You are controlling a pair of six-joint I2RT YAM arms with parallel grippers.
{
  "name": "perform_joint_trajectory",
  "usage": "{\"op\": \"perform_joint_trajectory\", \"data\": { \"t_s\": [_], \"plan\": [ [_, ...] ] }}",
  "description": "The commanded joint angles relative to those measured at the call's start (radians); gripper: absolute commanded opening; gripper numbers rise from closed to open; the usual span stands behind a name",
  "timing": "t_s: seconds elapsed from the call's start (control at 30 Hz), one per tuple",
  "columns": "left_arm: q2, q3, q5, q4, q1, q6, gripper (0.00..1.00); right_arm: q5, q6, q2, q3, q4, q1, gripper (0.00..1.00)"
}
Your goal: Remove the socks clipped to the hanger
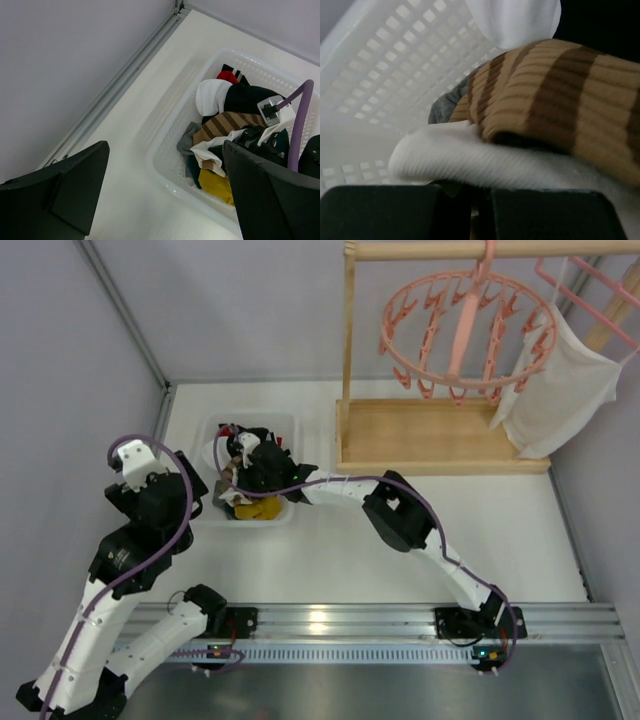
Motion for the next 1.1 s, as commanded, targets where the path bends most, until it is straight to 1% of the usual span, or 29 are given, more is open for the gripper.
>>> {"op": "perform_joint_trajectory", "data": {
  "t_s": [0.0, 0.07, 0.1, 0.13, 0.2, 0.23, 0.27, 0.33, 0.37, 0.43, 0.53, 0.57, 0.63, 0.67, 0.7, 0.73, 0.77, 0.8, 0.83, 0.87, 0.9, 0.93, 0.97, 1.0, 1.03, 1.07],
  "plan": [
    [-0.046, -0.021, -0.002, 0.037, 0.004, -0.022, 0.98, 0.025, 0.025, -0.027, 0.014, 0.022, 0.001, 0.00],
    [-0.063, -0.034, 0.003, 0.043, 0.004, -0.025, 0.98, 0.006, 0.029, -0.070, -0.021, 0.058, 0.002, 0.03],
    [-0.075, -0.041, 0.003, 0.045, 0.004, -0.028, 0.98, 0.008, 0.032, -0.087, -0.056, 0.070, 0.002, 0.08],
    [-0.082, -0.048, 0.008, 0.045, 0.004, -0.029, 0.98, 0.006, 0.035, -0.104, -0.073, 0.096, 0.001, 0.10],
    [-0.095, -0.054, 0.011, 0.048, 0.004, -0.033, 0.98, 0.008, 0.031, -0.153, -0.098, 0.102, 0.001, 0.17],
    [-0.099, -0.058, 0.014, 0.051, 0.006, -0.033, 0.98, 0.005, 0.029, -0.168, -0.103, 0.101, 0.002, 0.19],
    [-0.100, -0.059, 0.015, 0.052, 0.006, -0.033, 0.98, 0.002, 0.023, -0.197, -0.107, 0.099, 0.002, 0.23],
    [-0.108, -0.059, 0.012, 0.054, 0.006, -0.034, 0.98, 0.000, 0.014, -0.226, -0.127, 0.098, 0.001, 0.29],
    [-0.109, -0.061, 0.009, 0.054, 0.006, -0.037, 0.98, -0.001, 0.006, -0.257, -0.148, 0.098, 0.001, 0.36],
    [-0.118, -0.062, 0.006, 0.054, 0.006, -0.040, 0.98, 0.014, -0.006, -0.310, -0.178, 0.104, 0.001, 0.40],
    [-0.126, -0.067, 0.008, 0.062, 0.006, -0.042, 0.98, 0.032, -0.027, -0.358, -0.222, 0.092, -0.002, 0.52],
    [-0.125, -0.067, 0.012, 0.066, 0.006, -0.039, 0.98, 0.034, -0.031, -0.390, -0.231, 0.078, -0.004, 0.62],
    [-0.125, -0.073, 0.037, 0.091, 0.006, -0.016, 0.98, 0.045, -0.043, -0.453, -0.277, 0.070, -0.011, 0.74],
    [-0.128, -0.077, 0.060, 0.107, 0.007, 0.006, 0.98, 0.049, -0.046, -0.481, -0.338, 0.072, -0.014, 0.88],
    [-0.126, -0.094, 0.127, 0.135, 0.007, 0.032, 0.98, 0.055, -0.052, -0.516, -0.380, 0.087, -0.017, 0.95],
    [-0.128, -0.106, 0.183, 0.194, 0.012, 0.090, 0.98, 0.098, -0.054, -0.595, -0.430, 0.105, -0.022, 0.99],
    [-0.126, -0.116, 0.242, 0.222, 0.018, 0.115, 0.98, 0.129, -0.055, -0.639, -0.534, 0.122, -0.024, 0.99],
    [-0.120, -0.129, 0.305, 0.244, 0.033, 0.133, 0.98, 0.163, -0.069, -0.685, -0.584, 0.128, -0.027, 0.99],
    [-0.115, -0.133, 0.456, 0.262, 0.076, 0.160, 0.98, 0.248, -0.075, -0.728, -0.628, 0.119, -0.027, 0.99],
    [-0.100, -0.139, 0.527, 0.300, 0.104, 0.171, 0.98, 0.296, -0.083, -0.819, -0.711, 0.104, -0.027, 0.99],
    [-0.089, -0.140, 0.619, 0.311, 0.136, 0.182, 0.98, 0.346, -0.089, -0.866, -0.750, 0.080, -0.027, 0.99],
    [-0.080, -0.140, 0.749, 0.319, 0.205, 0.187, 0.98, 0.447, -0.089, -0.963, -0.789, 0.031, -0.027, 0.99],
    [-0.074, -0.143, 0.817, 0.334, 0.237, 0.190, 0.98, 0.495, -0.087, -1.011, -0.860, -0.005, -0.028, 0.99],
    [-0.066, -0.151, 0.859, 0.342, 0.269, 0.190, 0.98, 0.541, -0.080, -1.059, -0.891, -0.035, -0.031, 0.99],
    [-0.065, -0.163, 0.883, 0.350, 0.312, 0.193, 0.98, 0.639, -0.078, -1.157, -0.923, -0.107, -0.036, 0.99],
    [-0.065, -0.168, 0.896, 0.353, 0.322, 0.199, 0.98, 0.681, -0.075, -1.205, -0.979, -0.138, -0.040, 0.99]
  ]
}}
